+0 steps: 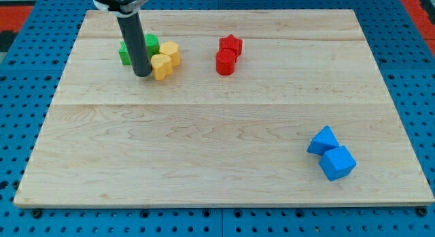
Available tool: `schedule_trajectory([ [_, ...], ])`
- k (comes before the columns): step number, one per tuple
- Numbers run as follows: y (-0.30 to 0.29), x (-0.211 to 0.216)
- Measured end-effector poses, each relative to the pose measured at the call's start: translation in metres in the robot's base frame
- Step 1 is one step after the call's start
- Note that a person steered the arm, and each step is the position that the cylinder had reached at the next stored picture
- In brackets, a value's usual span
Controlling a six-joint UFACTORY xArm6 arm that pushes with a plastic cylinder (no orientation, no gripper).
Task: Push the green star to the left of the yellow hexagon
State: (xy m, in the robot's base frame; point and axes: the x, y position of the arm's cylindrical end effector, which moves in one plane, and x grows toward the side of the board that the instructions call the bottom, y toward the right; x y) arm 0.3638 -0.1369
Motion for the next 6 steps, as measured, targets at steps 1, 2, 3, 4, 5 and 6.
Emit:
schedule_trajectory([
  [1,-0.035,0.004],
  [2,-0.082,-0.001],
  [3,-0.079,-0.036],
  [4,-0.009,-0.038],
  [5,0.000,-0.063],
  [6,-0.014,-0.114],
])
